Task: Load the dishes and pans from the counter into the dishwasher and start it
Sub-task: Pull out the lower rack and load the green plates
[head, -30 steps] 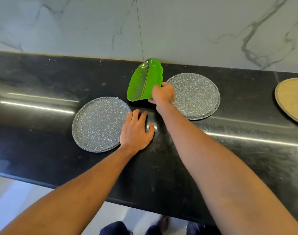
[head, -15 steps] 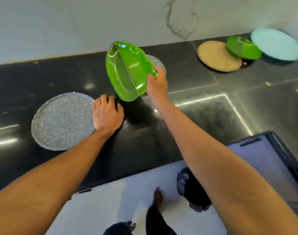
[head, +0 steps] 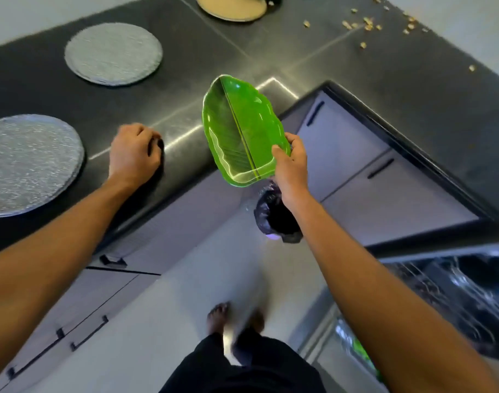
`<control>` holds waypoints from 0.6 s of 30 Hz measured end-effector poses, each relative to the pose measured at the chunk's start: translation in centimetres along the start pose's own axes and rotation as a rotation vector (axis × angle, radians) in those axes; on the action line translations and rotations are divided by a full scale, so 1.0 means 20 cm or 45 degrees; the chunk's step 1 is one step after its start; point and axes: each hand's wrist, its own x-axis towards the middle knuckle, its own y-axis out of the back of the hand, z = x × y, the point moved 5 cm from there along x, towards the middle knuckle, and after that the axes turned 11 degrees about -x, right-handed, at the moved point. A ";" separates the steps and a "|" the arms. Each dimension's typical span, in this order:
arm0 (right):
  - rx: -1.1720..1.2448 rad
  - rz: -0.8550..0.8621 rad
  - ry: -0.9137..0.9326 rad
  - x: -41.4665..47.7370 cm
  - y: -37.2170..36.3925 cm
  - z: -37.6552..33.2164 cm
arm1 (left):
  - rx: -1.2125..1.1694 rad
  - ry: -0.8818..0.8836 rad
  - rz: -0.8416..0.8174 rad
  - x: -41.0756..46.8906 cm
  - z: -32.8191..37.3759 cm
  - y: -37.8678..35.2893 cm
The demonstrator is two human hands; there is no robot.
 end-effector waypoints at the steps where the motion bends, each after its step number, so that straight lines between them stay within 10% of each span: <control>1: 0.021 0.029 -0.003 -0.05 0.09 0.04 | -0.038 -0.076 -0.015 -0.04 0.09 -0.03; 18: -0.376 0.399 -0.735 -1.38 2.05 1.70 | -0.395 -0.663 -1.163 -1.95 1.94 -1.33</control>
